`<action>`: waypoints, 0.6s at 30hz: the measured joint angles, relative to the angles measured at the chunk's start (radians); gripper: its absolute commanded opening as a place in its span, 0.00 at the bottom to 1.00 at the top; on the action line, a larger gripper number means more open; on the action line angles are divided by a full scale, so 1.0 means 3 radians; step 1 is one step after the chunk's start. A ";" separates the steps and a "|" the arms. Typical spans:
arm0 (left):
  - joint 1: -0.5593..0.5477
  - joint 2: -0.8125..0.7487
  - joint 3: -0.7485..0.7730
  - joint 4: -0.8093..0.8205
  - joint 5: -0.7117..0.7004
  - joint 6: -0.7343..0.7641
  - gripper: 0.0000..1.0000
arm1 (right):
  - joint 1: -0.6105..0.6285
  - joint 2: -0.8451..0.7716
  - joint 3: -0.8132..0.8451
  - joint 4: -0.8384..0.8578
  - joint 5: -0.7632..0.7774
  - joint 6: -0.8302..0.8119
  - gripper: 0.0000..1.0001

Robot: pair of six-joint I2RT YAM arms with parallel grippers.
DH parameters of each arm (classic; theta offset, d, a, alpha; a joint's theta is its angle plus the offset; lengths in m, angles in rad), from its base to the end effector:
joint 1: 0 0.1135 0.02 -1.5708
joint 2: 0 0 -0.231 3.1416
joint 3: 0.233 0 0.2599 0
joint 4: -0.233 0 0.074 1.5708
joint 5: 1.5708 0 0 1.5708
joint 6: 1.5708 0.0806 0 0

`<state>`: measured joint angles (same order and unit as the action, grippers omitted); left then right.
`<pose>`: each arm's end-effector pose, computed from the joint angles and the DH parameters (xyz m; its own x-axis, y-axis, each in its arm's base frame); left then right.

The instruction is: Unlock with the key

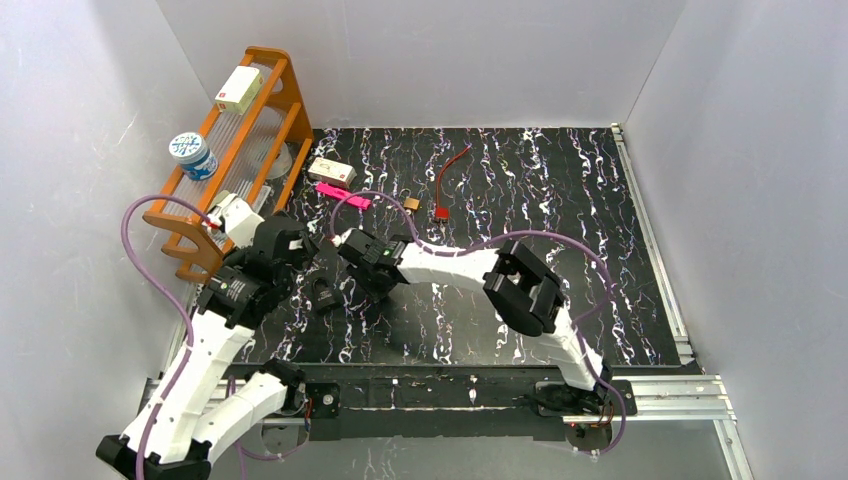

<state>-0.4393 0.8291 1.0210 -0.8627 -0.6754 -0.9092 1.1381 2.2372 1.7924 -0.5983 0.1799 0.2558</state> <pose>0.2097 -0.0429 0.3059 -0.2578 -0.5592 -0.7879 -0.5123 0.7705 -0.3793 0.2203 0.4425 0.1080 -0.5669 -0.6337 -0.5263 -0.7359 0.6767 -0.0222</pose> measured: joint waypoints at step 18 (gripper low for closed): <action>0.0000 -0.0240 -0.0992 0.1244 0.1503 -0.0253 0.88 | -0.0033 -0.1606 -0.1680 0.1217 0.0186 0.0179 0.32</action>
<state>-0.4393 0.7570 0.7235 -0.4896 -0.2245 -0.9852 1.1282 1.7554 1.2884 -0.2333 0.2356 0.3096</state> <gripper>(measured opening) 0.872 0.377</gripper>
